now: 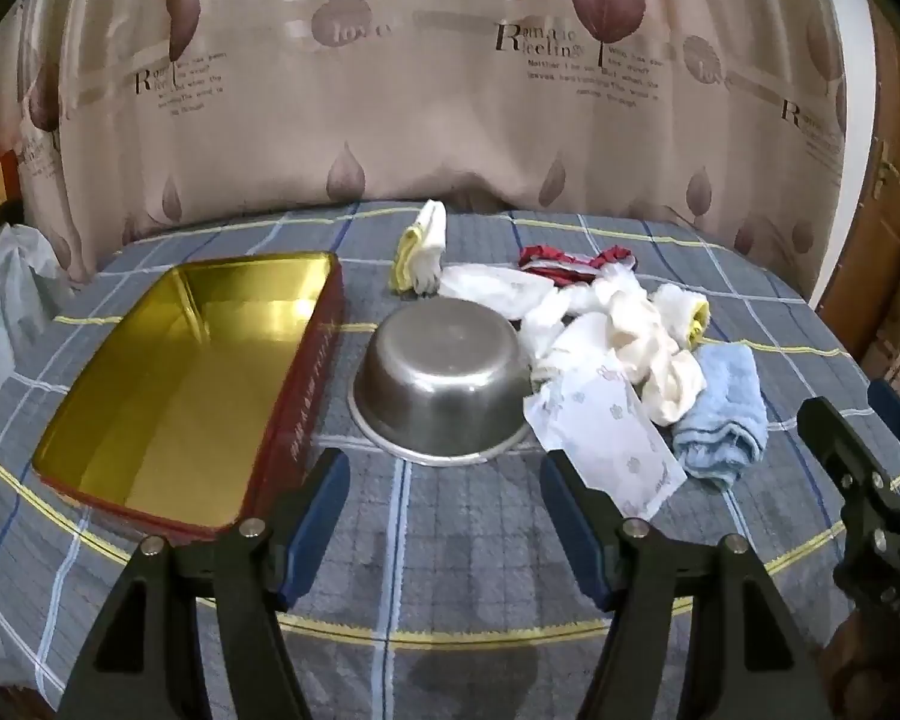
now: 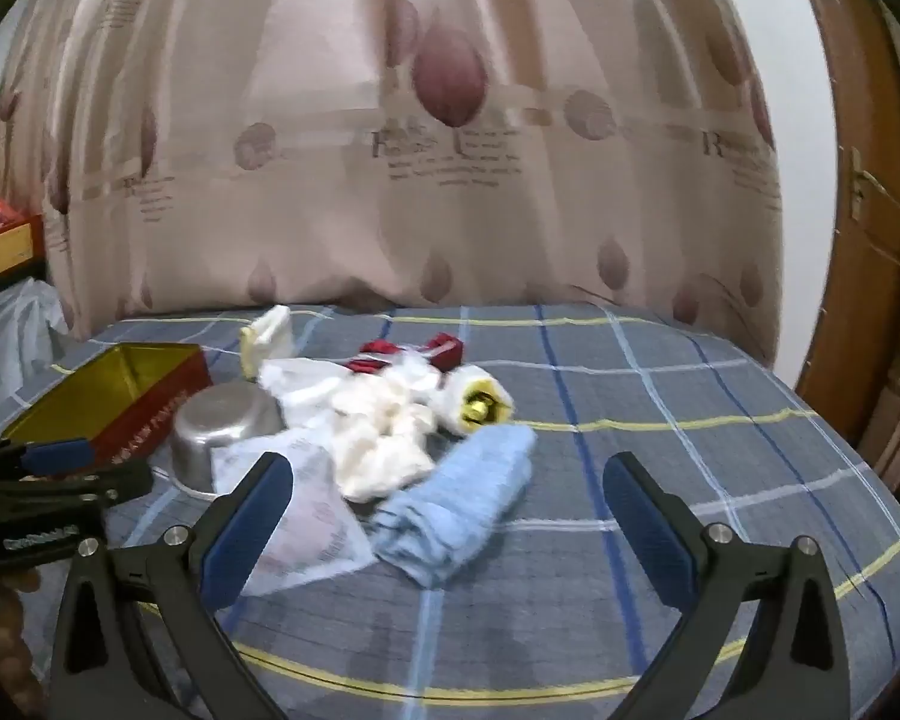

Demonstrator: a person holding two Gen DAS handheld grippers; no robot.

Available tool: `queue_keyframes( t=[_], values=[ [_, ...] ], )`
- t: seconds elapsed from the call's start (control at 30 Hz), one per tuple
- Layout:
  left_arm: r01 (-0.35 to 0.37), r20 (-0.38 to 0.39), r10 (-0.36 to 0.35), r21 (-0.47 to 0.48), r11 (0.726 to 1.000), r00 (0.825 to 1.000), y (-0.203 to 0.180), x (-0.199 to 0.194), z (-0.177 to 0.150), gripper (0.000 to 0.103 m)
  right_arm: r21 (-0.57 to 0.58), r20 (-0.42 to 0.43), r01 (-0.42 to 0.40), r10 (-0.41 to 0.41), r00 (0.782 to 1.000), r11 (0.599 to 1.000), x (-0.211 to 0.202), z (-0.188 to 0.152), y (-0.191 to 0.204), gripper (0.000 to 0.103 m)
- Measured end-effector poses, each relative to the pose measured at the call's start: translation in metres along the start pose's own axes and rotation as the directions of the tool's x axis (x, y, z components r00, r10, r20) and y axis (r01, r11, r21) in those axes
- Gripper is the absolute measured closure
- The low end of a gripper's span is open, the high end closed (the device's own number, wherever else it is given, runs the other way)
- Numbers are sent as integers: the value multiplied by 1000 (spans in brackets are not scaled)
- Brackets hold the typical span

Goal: Organize soft objects
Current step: 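Reach the left tool to the white printed handkerchief and grasp it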

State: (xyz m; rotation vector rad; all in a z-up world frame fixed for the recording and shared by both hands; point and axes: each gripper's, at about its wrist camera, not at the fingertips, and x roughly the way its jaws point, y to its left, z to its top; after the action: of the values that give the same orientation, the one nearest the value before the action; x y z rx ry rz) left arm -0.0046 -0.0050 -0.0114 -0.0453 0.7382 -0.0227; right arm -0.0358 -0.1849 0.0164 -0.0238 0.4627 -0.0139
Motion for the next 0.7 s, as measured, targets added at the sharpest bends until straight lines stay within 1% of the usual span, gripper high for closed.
queue_keyframes(
  t=[0.23, 0.33, 0.47, 0.53, 0.7],
  values=[
    [56, -66, -57, -7, 998, 996, -10, 7, -5, 35, 36, -24, 43, -43, 999, 998, 4, -7, -25, 0],
    [98, -109, -99, -17, 995, 989, -16, 14, -5, 35, 48, -35, 41, -40, 999, 998, 7, -11, -28, 0],
    [133, -142, -134, -17, 991, 981, -22, 24, -6, 35, 49, -31, 35, -33, 999, 998, 8, -12, -28, 0],
    [155, -163, -158, -26, 987, 974, -24, 30, -6, 35, 51, -32, 32, -30, 999, 998, 9, -13, -28, 0],
    [200, -181, -210, -70, 977, 961, -21, 41, -3, 35, 55, -32, 21, -20, 999, 998, 10, -14, -28, 0]
  ],
)
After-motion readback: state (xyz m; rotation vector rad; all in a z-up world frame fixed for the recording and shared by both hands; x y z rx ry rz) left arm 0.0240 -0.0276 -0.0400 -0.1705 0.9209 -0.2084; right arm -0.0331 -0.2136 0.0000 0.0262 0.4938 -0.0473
